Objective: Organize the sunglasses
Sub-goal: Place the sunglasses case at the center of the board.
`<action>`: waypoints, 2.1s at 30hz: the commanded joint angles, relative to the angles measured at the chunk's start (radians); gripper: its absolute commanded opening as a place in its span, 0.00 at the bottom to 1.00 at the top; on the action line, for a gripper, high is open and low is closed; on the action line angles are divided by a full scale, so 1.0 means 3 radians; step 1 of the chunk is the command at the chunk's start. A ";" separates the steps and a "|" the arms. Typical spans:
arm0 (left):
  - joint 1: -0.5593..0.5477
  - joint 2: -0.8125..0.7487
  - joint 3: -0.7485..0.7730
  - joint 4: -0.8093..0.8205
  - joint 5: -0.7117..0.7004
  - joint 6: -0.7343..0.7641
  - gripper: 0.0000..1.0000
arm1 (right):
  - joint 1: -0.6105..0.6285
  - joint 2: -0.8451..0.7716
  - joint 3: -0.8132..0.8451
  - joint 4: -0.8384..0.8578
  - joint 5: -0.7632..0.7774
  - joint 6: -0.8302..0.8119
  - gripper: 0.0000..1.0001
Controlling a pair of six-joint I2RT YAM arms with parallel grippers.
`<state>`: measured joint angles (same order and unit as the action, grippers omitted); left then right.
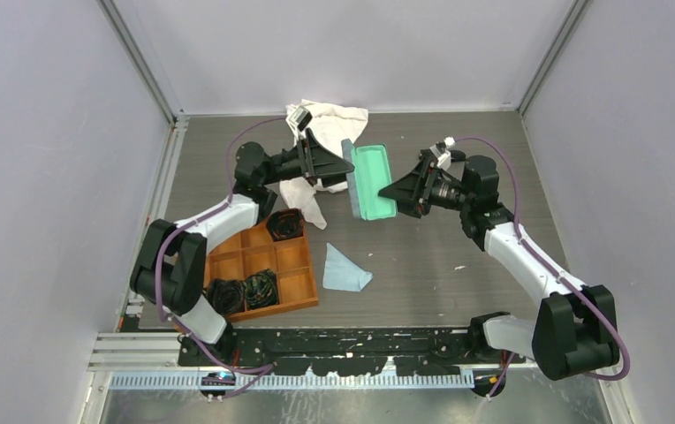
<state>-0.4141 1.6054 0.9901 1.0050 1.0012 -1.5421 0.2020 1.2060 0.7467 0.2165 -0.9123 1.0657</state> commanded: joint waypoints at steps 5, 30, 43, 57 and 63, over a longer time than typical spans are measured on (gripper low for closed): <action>-0.0011 0.0070 0.0078 0.0306 0.0002 -0.0073 0.00 | 0.0068 -0.0060 0.0086 0.0085 0.0006 -0.0060 0.56; -0.0011 0.0487 0.0006 0.0722 0.0081 -0.0270 0.40 | 0.0063 -0.0316 0.0291 -0.0620 0.0521 -0.0337 0.01; 0.0275 0.0215 -0.0072 -0.0984 -0.0125 0.0718 1.00 | 0.0063 -0.0509 0.0796 -0.3087 0.3180 -0.1404 0.00; 0.0176 -0.0331 0.0230 -0.3332 -0.0850 0.2262 1.00 | 0.0064 -0.0134 0.0604 -0.3265 0.4919 -0.1239 0.02; 0.0075 -0.0312 0.0182 -0.3340 -0.0869 0.2275 1.00 | 0.0022 0.0000 0.0317 -0.2915 0.4913 -0.1204 0.21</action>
<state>-0.3729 1.5208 1.0397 0.0372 0.7536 -0.9031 0.2203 1.1919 0.8642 -0.7544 0.4866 0.6739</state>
